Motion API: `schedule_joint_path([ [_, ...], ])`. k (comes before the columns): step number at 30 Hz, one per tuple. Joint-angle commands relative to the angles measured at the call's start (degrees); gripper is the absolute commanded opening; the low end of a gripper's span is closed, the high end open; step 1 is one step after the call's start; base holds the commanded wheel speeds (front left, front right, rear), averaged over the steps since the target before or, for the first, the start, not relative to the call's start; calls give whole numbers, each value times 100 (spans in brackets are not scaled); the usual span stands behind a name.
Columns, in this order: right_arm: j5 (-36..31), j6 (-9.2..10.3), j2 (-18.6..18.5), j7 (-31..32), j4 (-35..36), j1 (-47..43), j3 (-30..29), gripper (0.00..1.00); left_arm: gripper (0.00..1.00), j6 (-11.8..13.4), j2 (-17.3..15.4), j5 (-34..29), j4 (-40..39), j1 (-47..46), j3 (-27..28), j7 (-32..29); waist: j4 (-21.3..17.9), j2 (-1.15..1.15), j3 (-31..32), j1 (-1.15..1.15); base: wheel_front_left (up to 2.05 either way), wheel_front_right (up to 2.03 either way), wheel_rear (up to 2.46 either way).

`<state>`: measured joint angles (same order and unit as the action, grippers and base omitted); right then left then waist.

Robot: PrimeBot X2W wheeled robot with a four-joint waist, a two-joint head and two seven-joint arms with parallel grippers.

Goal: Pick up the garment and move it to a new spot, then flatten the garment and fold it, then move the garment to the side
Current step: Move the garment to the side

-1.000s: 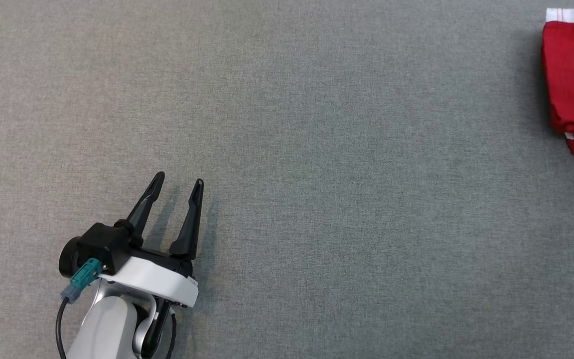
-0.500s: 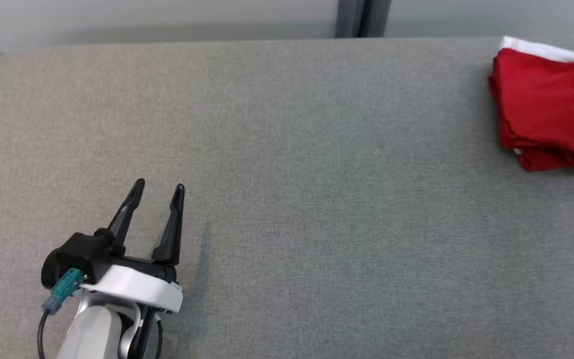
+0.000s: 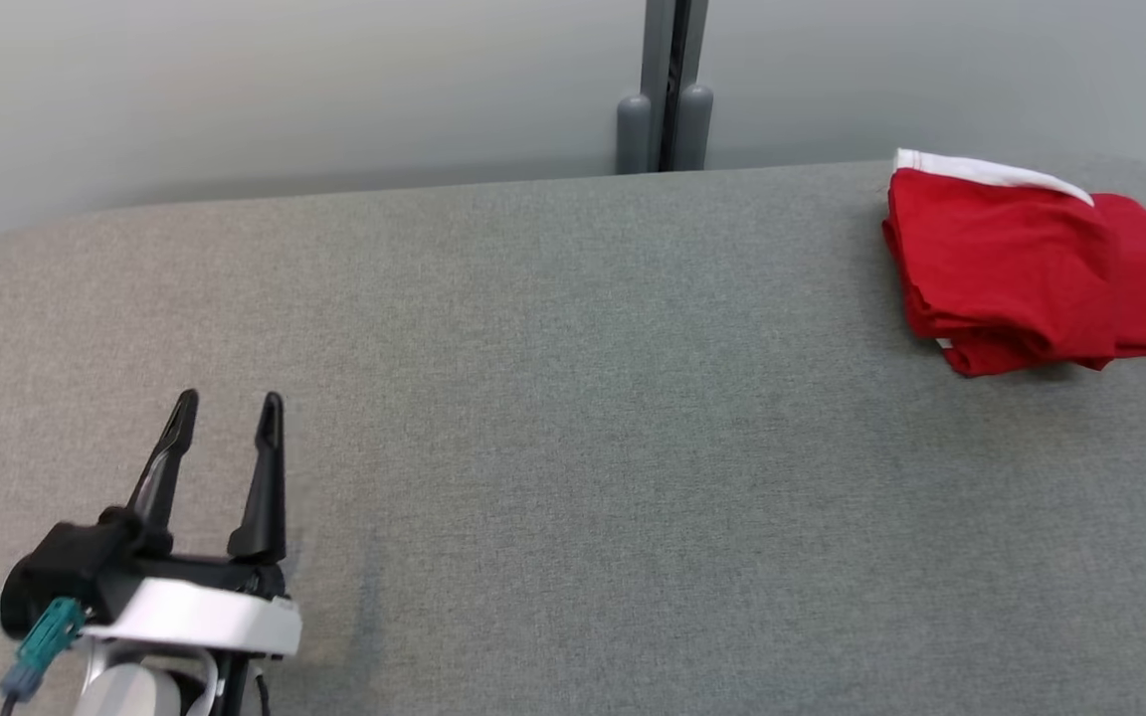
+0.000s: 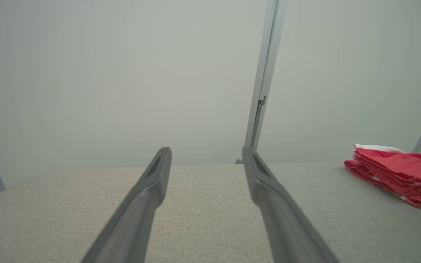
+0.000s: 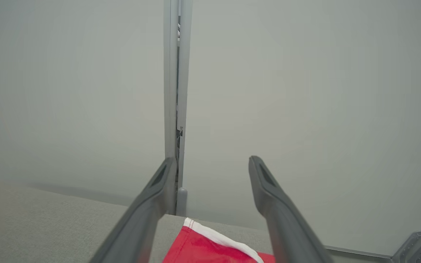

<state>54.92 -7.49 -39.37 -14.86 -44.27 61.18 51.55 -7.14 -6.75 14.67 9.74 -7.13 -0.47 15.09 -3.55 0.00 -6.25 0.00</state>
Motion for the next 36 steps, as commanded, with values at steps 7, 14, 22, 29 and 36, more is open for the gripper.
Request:
schedule_joint_path([
  [7,-795,-3,263,-37,1294,-1963,-2100,100,100,160,58,61,-459,563,430,3,-96,0,164,0,0,0,0],
  [14,-1931,-3,1210,-40,2492,-4051,-3884,100,100,66,142,212,-520,735,380,3,-22,0,296,0,0,0,0],
  [22,-2793,-3,2258,-39,3398,-5476,-4764,100,100,18,236,41,-572,1031,462,3,-8,0,388,0,0,0,0],
  [29,-3137,-3,2789,-40,3617,-5897,-4811,100,100,11,304,-232,-371,1034,454,3,21,0,392,0,0,0,0],
  [36,-3447,-3,2972,-40,3544,-6008,-4807,100,100,-11,330,-471,-201,1079,345,3,-14,0,389,0,0,0,0],
])
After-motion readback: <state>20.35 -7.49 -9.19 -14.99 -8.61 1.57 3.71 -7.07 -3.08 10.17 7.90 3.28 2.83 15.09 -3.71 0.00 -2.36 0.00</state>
